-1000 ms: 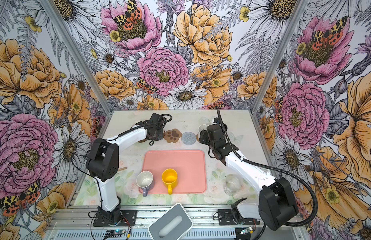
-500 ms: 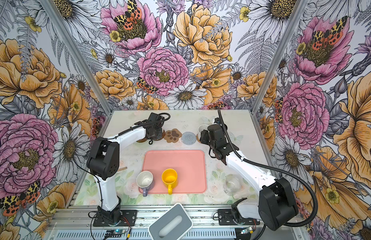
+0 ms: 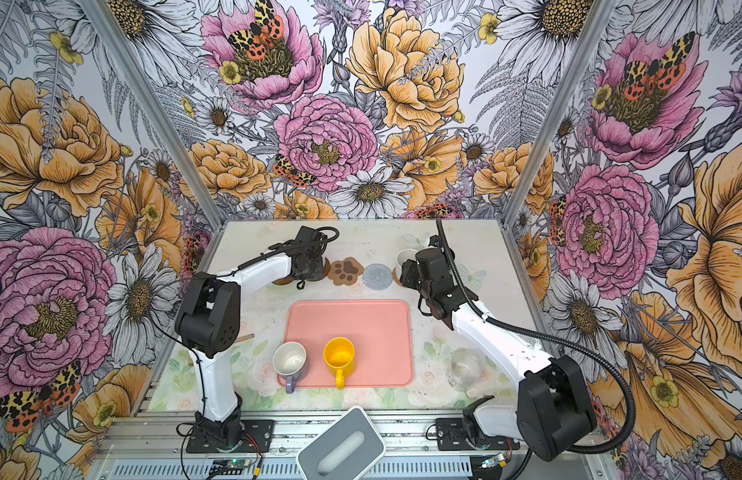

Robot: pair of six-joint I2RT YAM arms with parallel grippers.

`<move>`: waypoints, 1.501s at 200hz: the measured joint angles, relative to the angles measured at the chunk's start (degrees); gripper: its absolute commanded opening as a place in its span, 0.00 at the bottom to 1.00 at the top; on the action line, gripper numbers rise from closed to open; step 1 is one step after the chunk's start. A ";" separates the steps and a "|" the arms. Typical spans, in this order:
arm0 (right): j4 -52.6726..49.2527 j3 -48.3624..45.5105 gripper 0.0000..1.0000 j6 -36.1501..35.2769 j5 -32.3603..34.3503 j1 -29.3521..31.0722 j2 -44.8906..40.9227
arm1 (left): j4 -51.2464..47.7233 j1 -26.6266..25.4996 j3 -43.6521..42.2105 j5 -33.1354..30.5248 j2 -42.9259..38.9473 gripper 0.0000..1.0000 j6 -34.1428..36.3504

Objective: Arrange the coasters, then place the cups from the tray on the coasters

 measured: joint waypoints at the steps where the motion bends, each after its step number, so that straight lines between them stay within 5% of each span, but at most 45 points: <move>1: 0.00 0.00 0.57 0.00 0.00 0.00 0.00 | -0.02 0.00 0.00 0.02 0.02 0.00 0.00; 300: -0.02 0.00 0.57 0.02 -1.49 -0.66 0.02 | 0.20 0.63 0.00 1.27 1.81 0.04 -0.17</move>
